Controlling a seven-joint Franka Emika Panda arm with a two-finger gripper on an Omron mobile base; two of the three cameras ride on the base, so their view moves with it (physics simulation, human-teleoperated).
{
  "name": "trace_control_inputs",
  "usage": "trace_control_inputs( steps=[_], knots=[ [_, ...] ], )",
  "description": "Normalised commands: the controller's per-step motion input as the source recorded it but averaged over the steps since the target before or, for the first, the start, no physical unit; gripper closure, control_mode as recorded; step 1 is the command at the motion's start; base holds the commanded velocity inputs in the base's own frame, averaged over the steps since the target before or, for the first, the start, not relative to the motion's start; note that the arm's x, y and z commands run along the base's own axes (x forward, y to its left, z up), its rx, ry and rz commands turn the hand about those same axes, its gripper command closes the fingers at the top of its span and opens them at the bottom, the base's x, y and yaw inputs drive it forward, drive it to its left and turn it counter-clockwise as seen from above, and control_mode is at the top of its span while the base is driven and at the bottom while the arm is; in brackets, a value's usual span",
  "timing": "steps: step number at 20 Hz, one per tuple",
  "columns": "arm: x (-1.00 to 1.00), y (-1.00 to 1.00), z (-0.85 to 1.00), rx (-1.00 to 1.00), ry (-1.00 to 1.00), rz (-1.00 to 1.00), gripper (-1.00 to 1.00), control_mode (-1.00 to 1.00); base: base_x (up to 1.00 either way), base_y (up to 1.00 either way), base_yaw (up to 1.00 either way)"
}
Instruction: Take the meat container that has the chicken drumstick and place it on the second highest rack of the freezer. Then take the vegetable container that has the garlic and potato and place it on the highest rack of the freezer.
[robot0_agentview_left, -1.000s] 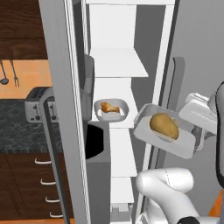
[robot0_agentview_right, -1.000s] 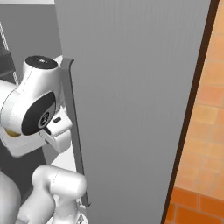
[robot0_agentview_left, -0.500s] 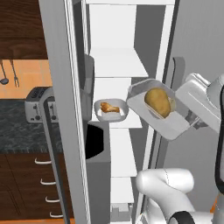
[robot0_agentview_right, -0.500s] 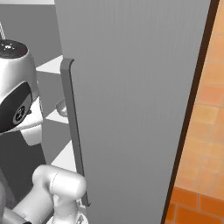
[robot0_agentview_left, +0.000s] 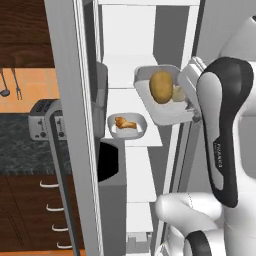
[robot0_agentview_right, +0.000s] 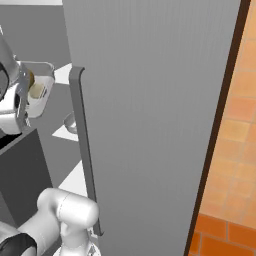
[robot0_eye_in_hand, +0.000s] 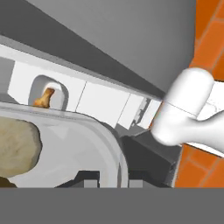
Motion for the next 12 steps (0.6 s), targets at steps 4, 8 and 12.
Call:
trace_control_inputs(
  steps=[4, 8, 12],
  knots=[
    [0.94, 0.23, 0.08, 0.01, 0.0, -0.18, 1.0, -1.0, 0.0, 0.0, 0.0],
    [0.94, 0.01, 0.0, 0.0, 0.0, -0.11, 1.0, -1.0, 0.0, 0.0, 0.0],
    [0.88, 0.0, -0.03, 0.0, 0.0, -0.05, 1.0, -1.0, 0.0, 0.0, 0.0]
  ],
)
